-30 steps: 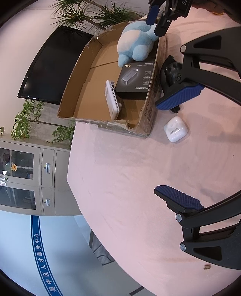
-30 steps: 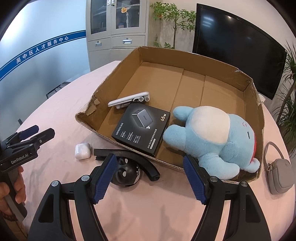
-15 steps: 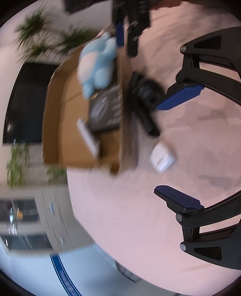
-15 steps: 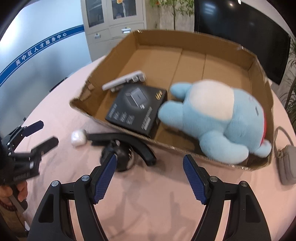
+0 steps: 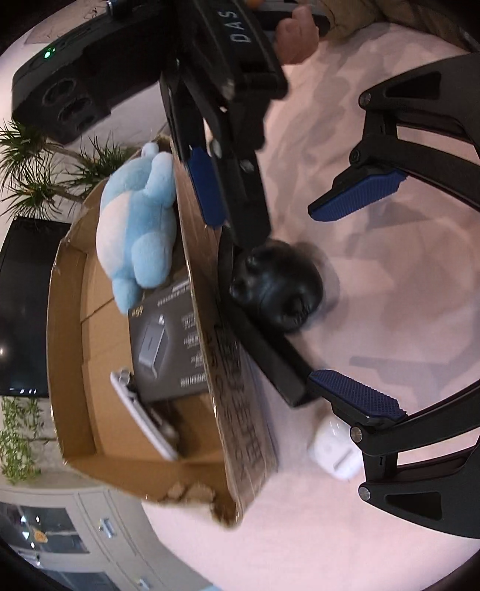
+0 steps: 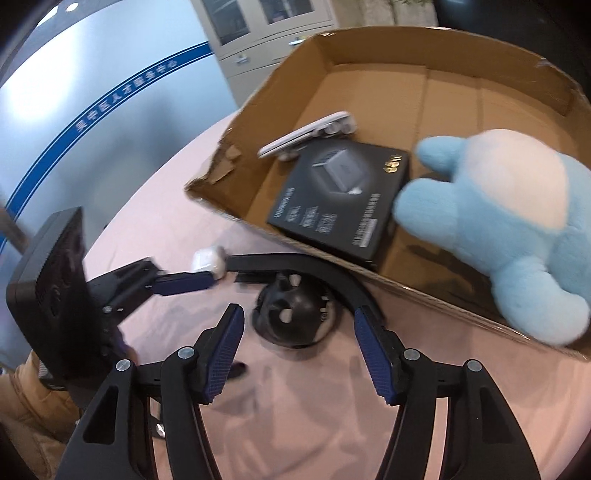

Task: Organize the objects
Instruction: 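Lower both tools onto the black round headset and close on it, then lift the black headset with both tools and carry it over the box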

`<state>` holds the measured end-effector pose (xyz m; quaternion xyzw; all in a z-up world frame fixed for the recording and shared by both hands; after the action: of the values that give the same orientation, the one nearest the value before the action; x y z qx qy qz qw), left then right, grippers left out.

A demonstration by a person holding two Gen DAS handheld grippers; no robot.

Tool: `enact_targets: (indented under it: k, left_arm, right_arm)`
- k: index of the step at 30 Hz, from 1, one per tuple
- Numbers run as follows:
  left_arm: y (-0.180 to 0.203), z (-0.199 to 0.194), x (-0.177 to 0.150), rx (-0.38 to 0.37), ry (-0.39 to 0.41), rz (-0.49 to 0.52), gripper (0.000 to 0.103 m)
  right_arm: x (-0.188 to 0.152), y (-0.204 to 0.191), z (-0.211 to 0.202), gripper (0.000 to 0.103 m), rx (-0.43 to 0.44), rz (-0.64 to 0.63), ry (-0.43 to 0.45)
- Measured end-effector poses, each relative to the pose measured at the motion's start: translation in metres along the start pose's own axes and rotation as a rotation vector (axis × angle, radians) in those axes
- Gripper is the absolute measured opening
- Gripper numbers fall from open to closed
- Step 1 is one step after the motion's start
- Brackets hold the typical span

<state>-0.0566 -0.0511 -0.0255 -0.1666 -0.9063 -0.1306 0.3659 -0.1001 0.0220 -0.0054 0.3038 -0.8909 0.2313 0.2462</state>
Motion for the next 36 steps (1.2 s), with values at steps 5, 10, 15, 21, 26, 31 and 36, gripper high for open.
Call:
enact_targets:
  k: [5,10,15,21,26,31,36]
  left_arm:
    - [0.002,0.016,-0.001,-0.065,-0.038,-0.014,0.07]
    - [-0.002,0.03,0.003,-0.091,-0.07,-0.058,0.069]
    - [-0.002,0.042,0.015,-0.104,-0.075,-0.059,0.069]
    - [0.009,0.043,0.015,-0.119,-0.08,-0.032,0.062]
    - [0.031,0.031,0.005,-0.147,-0.089,0.024,0.062]
    - [0.054,0.023,-0.005,-0.171,-0.093,0.053,0.061]
    - [0.075,0.015,-0.012,-0.183,-0.098,0.067,0.061]
  right_arm:
    - [-0.001,-0.01,0.014,0.05,0.087,0.009,-0.043]
    - [0.0,-0.002,0.031,0.05,0.014,0.015,-0.08]
    - [0.005,-0.002,0.046,0.051,0.018,0.011,-0.101]
    - [0.002,-0.005,0.047,0.05,0.03,0.008,-0.112]
    - [-0.019,-0.009,0.034,0.05,0.03,0.004,-0.127]
    - [-0.043,-0.008,0.017,0.05,0.031,0.013,-0.123]
    - [-0.062,-0.01,0.003,0.049,0.024,0.024,-0.105]
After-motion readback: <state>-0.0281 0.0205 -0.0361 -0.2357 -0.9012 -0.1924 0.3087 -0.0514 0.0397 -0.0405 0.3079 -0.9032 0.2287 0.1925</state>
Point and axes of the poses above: each gripper's, at about its wrist camera, not at the fingertips, and z roughly the way its jaws point, y to its right, x to its top, the point moved 7 cm from there along z, roughly the way its jaws point
